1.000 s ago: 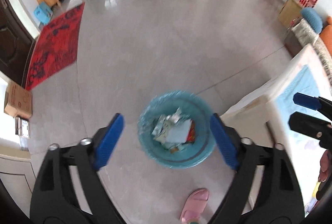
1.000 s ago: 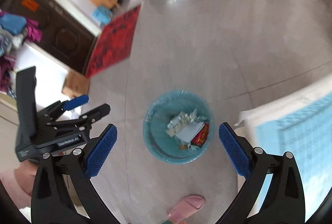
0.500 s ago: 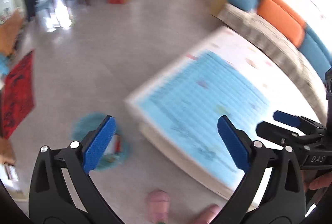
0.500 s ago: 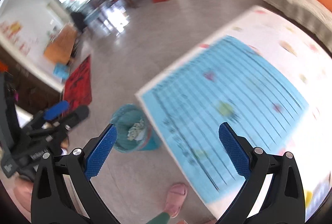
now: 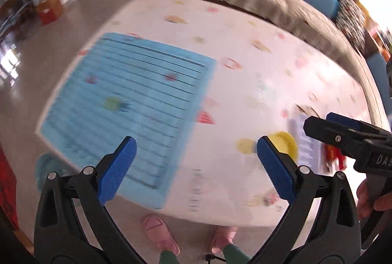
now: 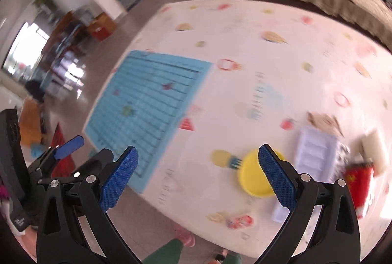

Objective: Collect trash
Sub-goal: 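Move both open tools back over the table, then grasp the yellow plastic lid rim with left tool while right tool grasps the clear tray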

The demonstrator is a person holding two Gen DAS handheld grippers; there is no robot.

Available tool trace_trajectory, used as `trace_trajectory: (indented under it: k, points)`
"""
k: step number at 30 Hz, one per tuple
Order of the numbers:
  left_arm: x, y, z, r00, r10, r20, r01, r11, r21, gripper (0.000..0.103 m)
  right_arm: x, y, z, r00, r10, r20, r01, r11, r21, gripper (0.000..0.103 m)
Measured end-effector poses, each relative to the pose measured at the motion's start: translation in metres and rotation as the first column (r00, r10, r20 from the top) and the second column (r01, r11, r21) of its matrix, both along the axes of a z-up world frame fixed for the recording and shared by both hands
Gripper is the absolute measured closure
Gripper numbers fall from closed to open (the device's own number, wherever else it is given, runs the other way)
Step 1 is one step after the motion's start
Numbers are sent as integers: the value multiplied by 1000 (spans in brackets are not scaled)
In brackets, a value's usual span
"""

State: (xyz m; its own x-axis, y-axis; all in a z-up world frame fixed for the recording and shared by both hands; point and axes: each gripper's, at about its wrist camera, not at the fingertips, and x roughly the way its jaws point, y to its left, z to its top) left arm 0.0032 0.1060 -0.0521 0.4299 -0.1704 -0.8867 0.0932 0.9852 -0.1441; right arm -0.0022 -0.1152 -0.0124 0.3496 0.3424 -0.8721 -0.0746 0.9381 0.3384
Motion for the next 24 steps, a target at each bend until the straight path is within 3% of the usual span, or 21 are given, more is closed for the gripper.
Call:
trace_trajectory:
  k: [5, 11, 24]
  points:
    - [4, -71, -31, 988, -140, -60, 142, 989, 36, 7, -14, -68, -27, 991, -122, -51, 121, 993, -16, 6]
    - [8, -117, -60, 971, -191, -141, 203, 977, 73, 7, -21, -114, -50, 981, -187, -58, 185, 982, -42, 6]
    - [32, -157, -119, 949, -251, -192, 282, 947, 154, 7, -8, -141, -92, 974, -202, -100, 200, 979, -36, 7]
